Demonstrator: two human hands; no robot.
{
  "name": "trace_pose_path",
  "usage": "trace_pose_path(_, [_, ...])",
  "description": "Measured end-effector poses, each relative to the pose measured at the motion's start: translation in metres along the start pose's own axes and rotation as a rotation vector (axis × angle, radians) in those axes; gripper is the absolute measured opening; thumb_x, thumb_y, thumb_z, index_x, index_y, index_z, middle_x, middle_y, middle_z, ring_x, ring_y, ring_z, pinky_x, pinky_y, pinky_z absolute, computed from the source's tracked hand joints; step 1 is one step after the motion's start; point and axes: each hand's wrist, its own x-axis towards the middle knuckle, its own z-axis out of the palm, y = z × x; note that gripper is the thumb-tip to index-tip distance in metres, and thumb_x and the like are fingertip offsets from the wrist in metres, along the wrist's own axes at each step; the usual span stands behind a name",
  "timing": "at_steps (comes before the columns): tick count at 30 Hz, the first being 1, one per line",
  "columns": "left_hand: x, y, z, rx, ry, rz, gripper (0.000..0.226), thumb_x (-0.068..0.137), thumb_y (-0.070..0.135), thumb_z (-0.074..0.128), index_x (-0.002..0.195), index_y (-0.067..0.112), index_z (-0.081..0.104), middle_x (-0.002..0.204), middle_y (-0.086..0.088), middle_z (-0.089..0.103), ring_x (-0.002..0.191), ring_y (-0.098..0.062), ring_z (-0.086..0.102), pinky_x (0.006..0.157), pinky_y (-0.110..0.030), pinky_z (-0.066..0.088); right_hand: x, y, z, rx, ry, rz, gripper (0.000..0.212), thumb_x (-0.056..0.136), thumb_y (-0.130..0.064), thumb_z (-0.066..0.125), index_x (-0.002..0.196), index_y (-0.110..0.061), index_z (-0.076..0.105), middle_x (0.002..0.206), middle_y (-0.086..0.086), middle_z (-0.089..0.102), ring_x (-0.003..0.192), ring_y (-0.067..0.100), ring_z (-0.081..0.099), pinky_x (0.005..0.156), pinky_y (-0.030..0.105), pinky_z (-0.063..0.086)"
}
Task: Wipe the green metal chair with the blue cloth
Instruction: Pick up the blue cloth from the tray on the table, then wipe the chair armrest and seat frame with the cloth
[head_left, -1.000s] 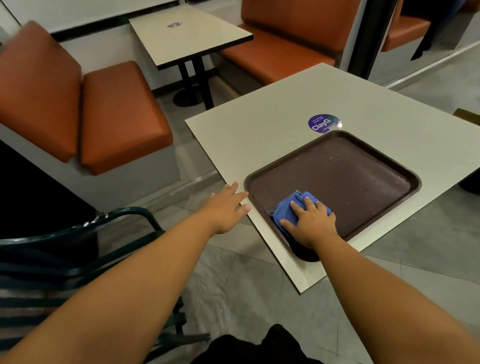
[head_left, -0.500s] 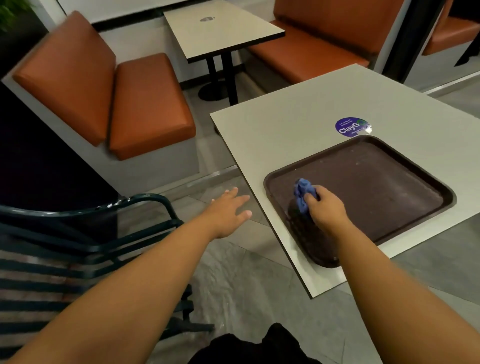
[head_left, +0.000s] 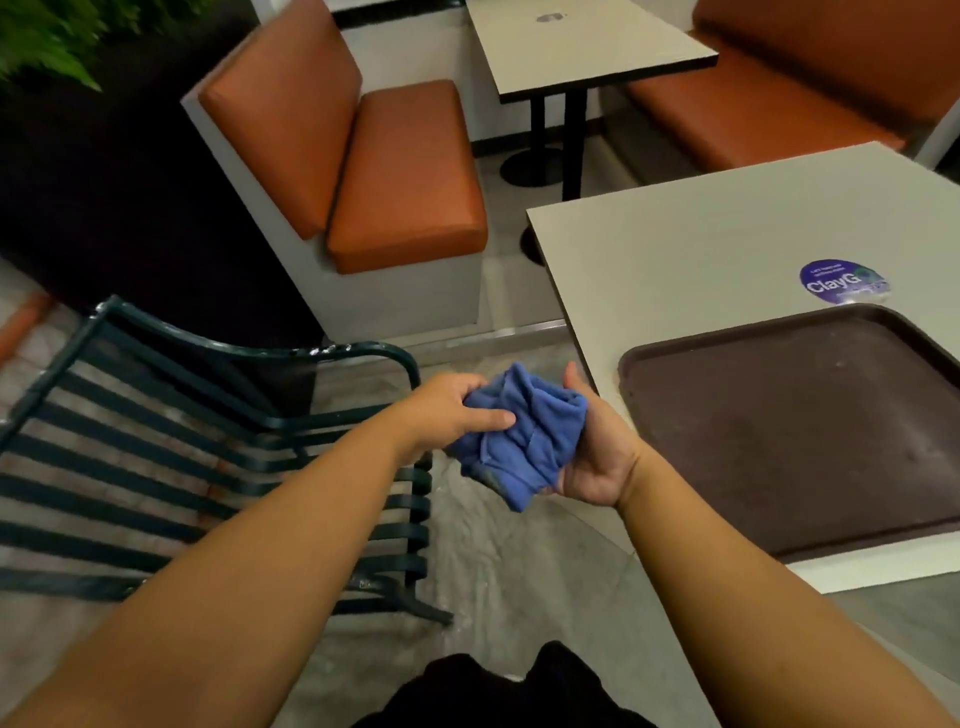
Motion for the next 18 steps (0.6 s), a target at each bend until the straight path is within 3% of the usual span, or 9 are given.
trace_pose_path(4, [-0.024,-0.03,-0.021,-0.267,0.15,-0.102,0.027,0.082,0.019,0.074,0.106,0.013,0.063,0.103,-0.008,0.073,0.098,-0.025,0.069,0.09,-0.044,0.053,0.022,0.02,0.01,0.111,-0.193,0.05,0.092,0.084,-0.079,0.024,0.145,-0.011,0.041,0.151,0.02,0.037,0.14,0.037,0.032,0.115,0.054,0.024])
trace_pose_path(7, [-0.046,-0.058,-0.032,-0.465,0.285,-0.178,0.023,0.085,0.016,0.069,0.106,0.012,0.06,0.107,-0.009,0.071,0.094,-0.025,0.069,0.083,-0.041,0.055,0.047,0.043,0.019,0.1,-0.2,0.084,0.074,0.092,-0.065,0.028,0.141,-0.013,0.048,0.147,0.019,0.043,0.136,0.038,0.04,0.109,0.053,0.035])
trace_pose_path(10, [-0.065,-0.084,-0.027,-0.551,0.32,-0.244,0.023,0.085,0.013,0.068,0.107,0.012,0.061,0.107,-0.009,0.071,0.092,-0.023,0.069,0.077,-0.038,0.056,0.066,0.072,0.029,0.116,-0.178,0.113,0.064,0.095,-0.054,0.035,0.134,-0.007,0.054,0.141,0.021,0.05,0.13,0.036,0.048,0.109,0.049,0.039])
trace_pose_path(14, [-0.077,-0.119,-0.025,-0.366,0.445,-0.278,0.027,0.082,0.017,0.073,0.107,0.014,0.065,0.104,-0.008,0.071,0.094,-0.023,0.068,0.086,-0.042,0.055,0.084,0.113,0.045,0.223,-0.219,0.18,0.068,0.098,-0.053,0.036,0.144,-0.002,0.039,0.149,0.024,0.037,0.138,0.036,0.037,0.115,0.051,0.028])
trace_pose_path(18, [-0.09,-0.148,-0.041,-0.077,0.541,-0.337,0.035,0.074,0.034,0.078,0.102,0.017,0.065,0.098,-0.001,0.07,0.091,-0.019,0.065,0.084,-0.041,0.054,0.1,0.141,0.051,0.235,-0.279,0.248,0.066,0.099,-0.054,0.033,0.144,-0.006,0.04,0.151,0.021,0.035,0.139,0.036,0.035,0.116,0.052,0.025])
